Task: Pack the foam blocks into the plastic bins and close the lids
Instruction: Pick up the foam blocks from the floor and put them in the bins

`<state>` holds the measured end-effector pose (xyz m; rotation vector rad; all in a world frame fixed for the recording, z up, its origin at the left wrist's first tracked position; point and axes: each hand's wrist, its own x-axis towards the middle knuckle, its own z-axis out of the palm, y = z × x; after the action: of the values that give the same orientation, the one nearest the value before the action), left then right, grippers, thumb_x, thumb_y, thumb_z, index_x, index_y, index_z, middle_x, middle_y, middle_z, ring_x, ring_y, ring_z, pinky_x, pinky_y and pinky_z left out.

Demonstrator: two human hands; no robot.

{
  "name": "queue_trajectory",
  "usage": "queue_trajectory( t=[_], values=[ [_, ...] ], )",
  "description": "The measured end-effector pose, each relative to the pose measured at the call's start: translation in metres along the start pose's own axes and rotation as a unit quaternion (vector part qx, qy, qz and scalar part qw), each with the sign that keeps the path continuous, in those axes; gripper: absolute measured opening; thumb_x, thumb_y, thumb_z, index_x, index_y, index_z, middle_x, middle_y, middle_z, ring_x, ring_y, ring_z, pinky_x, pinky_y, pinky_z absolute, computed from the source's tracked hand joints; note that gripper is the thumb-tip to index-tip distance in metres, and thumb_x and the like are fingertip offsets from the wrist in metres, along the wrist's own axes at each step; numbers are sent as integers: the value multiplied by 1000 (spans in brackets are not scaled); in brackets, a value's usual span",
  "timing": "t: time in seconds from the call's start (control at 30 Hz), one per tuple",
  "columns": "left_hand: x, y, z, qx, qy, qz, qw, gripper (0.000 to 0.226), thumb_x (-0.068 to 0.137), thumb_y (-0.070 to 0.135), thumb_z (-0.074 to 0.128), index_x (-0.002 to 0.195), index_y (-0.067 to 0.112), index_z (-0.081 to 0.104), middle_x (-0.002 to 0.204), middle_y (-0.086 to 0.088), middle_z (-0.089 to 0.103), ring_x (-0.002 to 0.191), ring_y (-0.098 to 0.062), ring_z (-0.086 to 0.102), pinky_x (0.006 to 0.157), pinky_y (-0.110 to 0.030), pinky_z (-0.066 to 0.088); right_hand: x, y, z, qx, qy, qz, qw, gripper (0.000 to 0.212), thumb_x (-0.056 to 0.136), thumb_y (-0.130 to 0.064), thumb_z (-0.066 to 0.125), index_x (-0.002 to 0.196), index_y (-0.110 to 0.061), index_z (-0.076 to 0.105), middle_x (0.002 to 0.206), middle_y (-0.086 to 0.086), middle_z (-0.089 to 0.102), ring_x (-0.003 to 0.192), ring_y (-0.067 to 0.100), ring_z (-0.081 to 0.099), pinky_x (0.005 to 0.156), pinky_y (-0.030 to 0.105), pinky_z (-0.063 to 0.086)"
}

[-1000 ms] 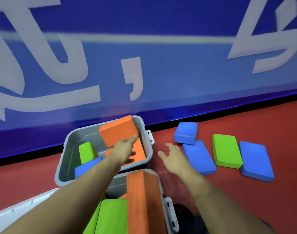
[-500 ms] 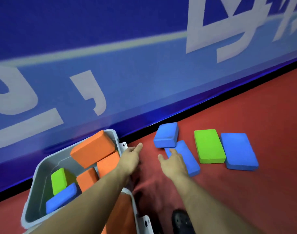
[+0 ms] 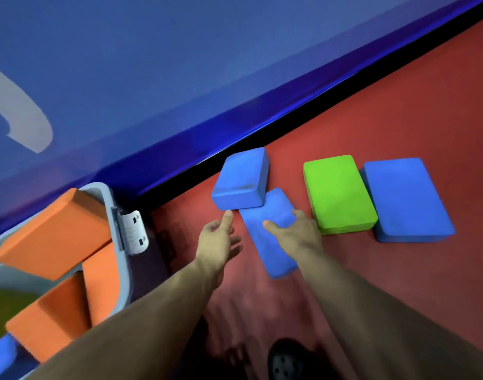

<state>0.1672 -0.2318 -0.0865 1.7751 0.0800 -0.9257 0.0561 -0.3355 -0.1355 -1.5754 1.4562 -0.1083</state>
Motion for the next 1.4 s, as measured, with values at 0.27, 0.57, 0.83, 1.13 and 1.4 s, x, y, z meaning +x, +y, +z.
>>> queue_trajectory(
  t=[0.27,0.57,0.83,1.13,1.4],
  values=[
    [113,6,50,2,40,-71,997,57,84,64,68,113,17,54,104,-6,54,71,-17,54,60,-32,49,64,71,40,-18,2,93,995,107,55,-62,91,139,-18,41,143,15,47,132,35,47,110,42,38],
    [169,5,50,34,51,-117,991,57,83,66,68,115,23,47,87,-2,55,67,-13,53,57,-24,45,80,95,60,12,53,75,996,97,41,-63,94,115,-25,44,124,12,60,115,34,59,102,48,46],
    [162,5,19,-67,58,-22,996,70,72,53,83,126,16,59,112,-6,72,80,-22,75,68,-37,64,54,80,59,-29,66,33,997,95,47,-60,93,117,-26,39,127,12,56,116,36,55,99,43,43],
    [-9,77,-68,-148,3,37,988,56,78,35,85,120,6,64,109,-11,76,84,-24,77,61,-31,61,-65,-19,-19,63,83,58,993,103,60,-57,91,134,-10,37,138,22,50,127,40,50,106,46,43],
    [-171,133,-283,-237,88,92,963,81,80,33,84,143,16,37,130,-7,61,78,-25,74,66,-43,64,-164,-108,-11,200,22,-9,980,127,26,-70,92,125,-3,51,110,10,69,92,26,70,87,50,60]
  ],
)
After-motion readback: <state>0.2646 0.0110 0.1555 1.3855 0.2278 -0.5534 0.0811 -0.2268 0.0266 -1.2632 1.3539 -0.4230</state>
